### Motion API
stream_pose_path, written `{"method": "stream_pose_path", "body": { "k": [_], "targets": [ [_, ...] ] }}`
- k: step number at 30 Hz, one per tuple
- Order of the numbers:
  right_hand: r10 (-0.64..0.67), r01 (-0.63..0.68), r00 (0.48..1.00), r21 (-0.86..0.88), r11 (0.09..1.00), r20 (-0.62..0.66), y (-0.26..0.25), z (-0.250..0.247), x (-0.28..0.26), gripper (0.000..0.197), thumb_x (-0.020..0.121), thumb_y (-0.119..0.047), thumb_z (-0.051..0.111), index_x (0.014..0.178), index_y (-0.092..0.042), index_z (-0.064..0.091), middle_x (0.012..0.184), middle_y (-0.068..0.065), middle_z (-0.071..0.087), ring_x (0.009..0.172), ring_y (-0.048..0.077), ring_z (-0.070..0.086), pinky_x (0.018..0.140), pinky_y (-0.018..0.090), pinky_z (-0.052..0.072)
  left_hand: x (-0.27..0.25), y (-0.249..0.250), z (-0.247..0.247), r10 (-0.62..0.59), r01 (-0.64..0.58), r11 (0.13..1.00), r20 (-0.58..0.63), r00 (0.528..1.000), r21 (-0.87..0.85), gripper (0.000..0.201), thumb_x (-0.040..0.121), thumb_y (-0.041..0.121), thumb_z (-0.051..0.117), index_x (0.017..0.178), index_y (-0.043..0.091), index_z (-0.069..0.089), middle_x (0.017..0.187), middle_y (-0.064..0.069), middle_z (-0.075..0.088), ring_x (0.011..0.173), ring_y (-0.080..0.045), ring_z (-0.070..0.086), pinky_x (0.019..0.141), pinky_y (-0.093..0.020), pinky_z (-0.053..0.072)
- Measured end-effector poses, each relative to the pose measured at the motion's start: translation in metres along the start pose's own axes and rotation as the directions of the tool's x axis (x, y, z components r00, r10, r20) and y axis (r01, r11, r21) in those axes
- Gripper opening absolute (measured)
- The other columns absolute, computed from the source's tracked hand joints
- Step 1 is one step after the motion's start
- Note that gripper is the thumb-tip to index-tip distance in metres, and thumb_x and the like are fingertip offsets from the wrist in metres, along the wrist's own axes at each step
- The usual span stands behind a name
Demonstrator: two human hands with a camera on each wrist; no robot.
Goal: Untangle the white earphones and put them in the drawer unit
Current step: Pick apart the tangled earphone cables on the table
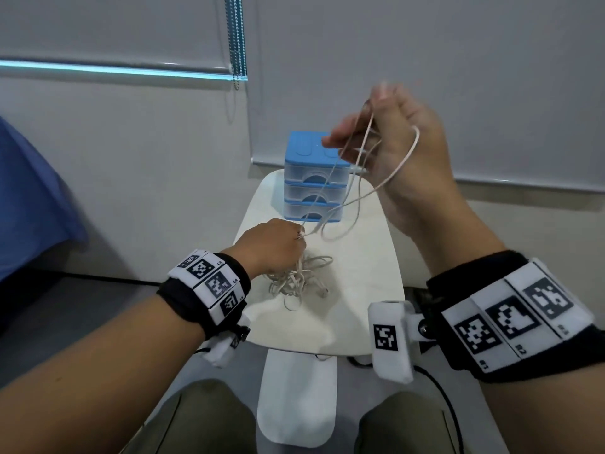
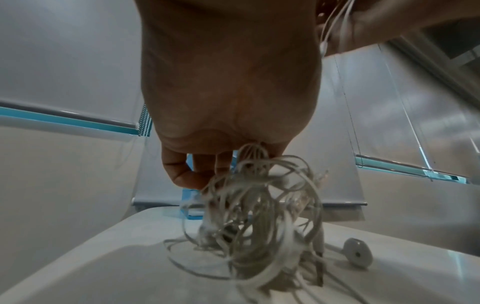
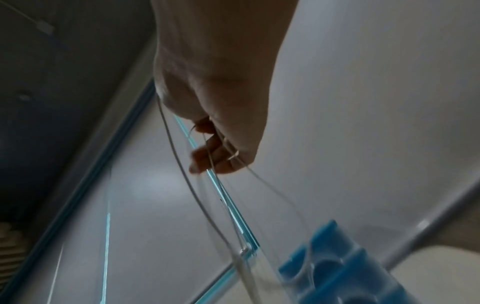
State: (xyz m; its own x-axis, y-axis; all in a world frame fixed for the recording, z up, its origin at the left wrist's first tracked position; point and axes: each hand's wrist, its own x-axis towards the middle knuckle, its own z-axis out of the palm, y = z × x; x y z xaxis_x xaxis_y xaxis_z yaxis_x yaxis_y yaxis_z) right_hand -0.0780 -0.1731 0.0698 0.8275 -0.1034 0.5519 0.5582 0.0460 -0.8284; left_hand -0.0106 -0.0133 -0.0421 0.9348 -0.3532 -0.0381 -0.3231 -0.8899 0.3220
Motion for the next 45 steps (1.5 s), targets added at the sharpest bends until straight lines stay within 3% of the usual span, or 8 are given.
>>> {"method": "stream_pose_path", "body": {
  "k": [8,13,18,22,26,32,39,45],
  "targets": [
    [-0.417,0.258,0.890,-0.554,0.791,-0.181,-0.014,-0.031,0.019,0.032,0.102,-0.029,0.053,0.076,-0.011,0.046,0.067,0.002,0.042,0.064,0.016,0.038,0.058,0.032,0.032,0.007,-0.005,0.000,0.038,-0.036,0.998,0.046,0.998,-0.049,0.022,0.099,0.035,0.053,0.082,0.021,0.056,0.092,0.002,0.064,0.085,-0.021,0.060,0.066,-0.031,0.042],
    [0.153,-0.110,0.987,-0.912,0.395,-0.053,0.018,-0.065,-0.002,0.029,0.097,-0.033,0.067,0.080,-0.012,0.057,0.074,0.000,0.057,0.074,0.025,0.053,0.061,0.032,0.031,0.002,-0.019,-0.013,0.095,-0.080,0.979,0.069,0.993,-0.189,0.022,0.094,0.049,0.067,0.094,0.027,0.062,0.103,0.005,0.067,0.094,-0.016,0.063,0.081,-0.032,0.050],
    [0.703,-0.086,0.711,-0.993,0.077,-0.007,0.047,-0.079,-0.027,0.024,0.087,-0.035,0.079,0.091,-0.025,0.057,0.089,-0.006,0.062,0.082,0.016,0.063,0.074,0.031,0.047,-0.004,-0.018,-0.031,0.125,-0.120,0.978,0.018,0.992,-0.171,0.019,0.098,0.041,0.067,0.084,0.029,0.065,0.093,0.008,0.066,0.084,-0.014,0.058,0.071,-0.028,0.044],
    [0.763,-0.173,0.603,-0.896,0.409,0.232,0.050,-0.070,-0.033,0.051,0.085,-0.007,0.079,0.124,-0.030,0.055,0.120,-0.003,0.064,0.115,0.014,0.061,0.096,0.033,0.052,-0.002,-0.008,-0.037,0.114,-0.104,0.949,0.015,0.993,-0.299,0.036,0.100,0.041,0.065,0.073,0.017,0.064,0.075,-0.001,0.070,0.061,-0.012,0.061,0.063,-0.027,0.050],
    [0.650,-0.429,0.646,-0.515,0.743,0.400,0.042,-0.050,-0.031,0.056,0.080,0.020,0.050,0.122,-0.017,0.056,0.124,0.008,0.072,0.123,0.017,0.064,0.085,0.029,0.047,-0.001,0.002,-0.036,0.117,-0.098,0.919,0.027,0.993,-0.382,0.034,0.099,0.036,0.068,0.087,0.005,0.067,0.077,-0.013,0.075,0.069,-0.026,0.075,0.066,-0.031,0.060],
    [0.677,-0.597,0.676,-0.323,0.735,0.291,0.044,-0.027,-0.029,0.033,0.099,-0.038,0.059,0.117,-0.011,0.061,0.098,0.028,0.074,0.089,0.036,0.074,0.093,0.045,0.052,0.002,0.006,-0.037,0.153,-0.126,0.885,0.025,0.988,-0.449,0.017,0.087,0.022,0.080,0.090,0.009,0.069,0.076,-0.013,0.074,0.068,-0.027,0.076,0.075,-0.042,0.065],
    [0.538,-0.446,0.804,-0.339,0.828,0.255,0.038,-0.018,-0.023,0.021,0.101,-0.017,0.059,0.110,0.001,0.065,0.070,0.015,0.064,0.057,0.025,0.061,0.052,0.027,0.041,-0.003,0.011,-0.043,0.241,-0.176,0.869,0.084,0.967,-0.463,0.017,0.081,0.015,0.084,0.091,0.021,0.072,0.088,-0.011,0.073,0.077,-0.029,0.076,0.075,-0.040,0.064],
    [0.540,-0.530,0.804,-0.112,0.840,0.247,0.029,-0.027,-0.017,0.038,0.110,-0.029,0.036,0.127,-0.011,0.064,0.091,0.024,0.073,0.063,0.027,0.062,0.057,0.030,0.041,-0.001,-0.005,-0.052,0.253,-0.162,0.924,0.234,0.939,-0.347,0.031,0.089,0.008,0.075,0.109,0.029,0.067,0.104,-0.004,0.070,0.073,-0.011,0.064,0.065,-0.021,0.052]
  ]
}}
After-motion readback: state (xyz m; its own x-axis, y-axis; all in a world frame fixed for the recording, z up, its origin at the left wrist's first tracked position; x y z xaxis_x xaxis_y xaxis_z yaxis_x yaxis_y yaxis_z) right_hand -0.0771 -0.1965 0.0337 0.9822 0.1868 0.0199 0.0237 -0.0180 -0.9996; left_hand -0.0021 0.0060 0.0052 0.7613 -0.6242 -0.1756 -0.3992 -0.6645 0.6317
